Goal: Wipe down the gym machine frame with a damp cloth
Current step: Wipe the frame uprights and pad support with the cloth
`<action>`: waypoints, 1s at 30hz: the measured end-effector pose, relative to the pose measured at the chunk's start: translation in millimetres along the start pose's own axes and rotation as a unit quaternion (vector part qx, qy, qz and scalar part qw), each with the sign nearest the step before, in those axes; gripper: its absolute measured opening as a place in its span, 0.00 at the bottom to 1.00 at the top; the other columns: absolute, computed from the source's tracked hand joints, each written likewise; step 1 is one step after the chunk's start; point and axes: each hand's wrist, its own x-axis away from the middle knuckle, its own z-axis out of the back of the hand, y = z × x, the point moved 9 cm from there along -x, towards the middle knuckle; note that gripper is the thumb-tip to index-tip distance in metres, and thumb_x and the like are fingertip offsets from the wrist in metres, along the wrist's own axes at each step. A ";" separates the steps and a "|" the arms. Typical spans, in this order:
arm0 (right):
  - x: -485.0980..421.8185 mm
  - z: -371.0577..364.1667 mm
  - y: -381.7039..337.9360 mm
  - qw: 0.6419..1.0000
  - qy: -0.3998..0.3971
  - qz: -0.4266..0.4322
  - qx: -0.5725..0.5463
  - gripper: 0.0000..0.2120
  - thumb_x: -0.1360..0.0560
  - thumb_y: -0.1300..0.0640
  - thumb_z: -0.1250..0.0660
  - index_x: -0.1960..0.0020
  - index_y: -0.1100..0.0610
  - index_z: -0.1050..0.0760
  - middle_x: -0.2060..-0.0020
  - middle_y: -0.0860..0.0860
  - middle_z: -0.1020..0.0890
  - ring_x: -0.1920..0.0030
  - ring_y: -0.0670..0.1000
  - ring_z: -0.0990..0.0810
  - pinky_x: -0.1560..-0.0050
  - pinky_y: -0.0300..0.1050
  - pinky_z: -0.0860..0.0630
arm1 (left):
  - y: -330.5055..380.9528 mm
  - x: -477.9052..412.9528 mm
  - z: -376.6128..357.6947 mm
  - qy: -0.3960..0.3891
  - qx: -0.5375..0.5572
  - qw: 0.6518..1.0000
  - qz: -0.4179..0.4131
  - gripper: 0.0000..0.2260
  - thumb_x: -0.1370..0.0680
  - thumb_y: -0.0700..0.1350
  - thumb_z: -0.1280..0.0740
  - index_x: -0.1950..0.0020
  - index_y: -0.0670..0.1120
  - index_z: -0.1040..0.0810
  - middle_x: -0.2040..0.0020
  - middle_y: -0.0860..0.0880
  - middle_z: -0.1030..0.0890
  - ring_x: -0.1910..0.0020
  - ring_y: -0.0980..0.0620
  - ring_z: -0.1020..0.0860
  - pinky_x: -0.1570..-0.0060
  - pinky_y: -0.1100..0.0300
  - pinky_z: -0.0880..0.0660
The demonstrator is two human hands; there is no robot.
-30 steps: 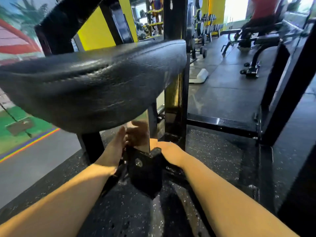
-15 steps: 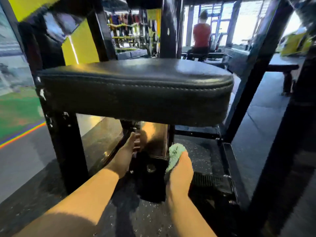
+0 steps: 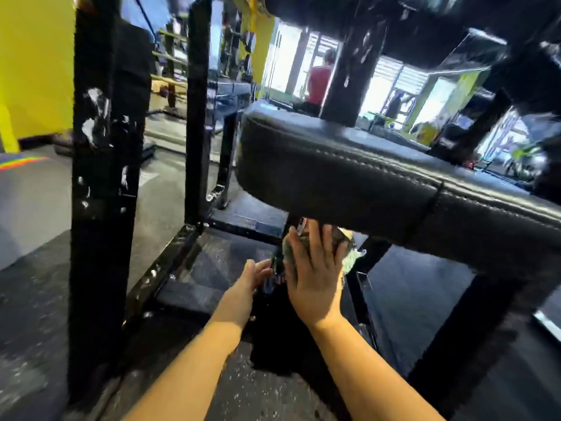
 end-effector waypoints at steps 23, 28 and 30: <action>72.0 31.8 -1.4 0.939 -0.143 -0.281 -0.135 0.28 0.21 0.49 0.40 0.25 0.58 0.41 0.26 0.55 0.40 0.26 0.42 0.42 0.29 0.36 0.41 | -3.2 20.3 -31.6 0.015 -0.376 0.911 -0.167 0.36 0.30 0.69 0.74 0.27 0.53 0.64 0.23 0.54 0.57 0.25 0.59 0.62 0.29 0.64 0.68; 50.8 20.9 54.5 0.867 -0.138 -0.448 -0.167 0.18 0.20 0.40 0.45 0.38 0.48 0.28 0.50 0.39 0.24 0.53 0.33 0.24 0.47 0.30 0.26 | 13.0 -18.9 -25.3 0.019 -0.415 0.908 -0.060 0.23 0.18 0.52 0.57 0.33 0.44 0.29 0.35 0.45 0.25 0.35 0.45 0.29 0.38 0.55 0.35; 44.4 0.8 52.9 0.855 -0.212 -0.441 -0.173 0.20 0.21 0.35 0.49 0.43 0.46 0.27 0.50 0.43 0.21 0.48 0.41 0.21 0.48 0.33 0.25 | 8.3 -44.2 -19.5 -0.014 -0.374 0.927 0.028 0.18 0.16 0.45 0.53 0.36 0.40 0.28 0.38 0.39 0.25 0.39 0.41 0.28 0.43 0.54 0.33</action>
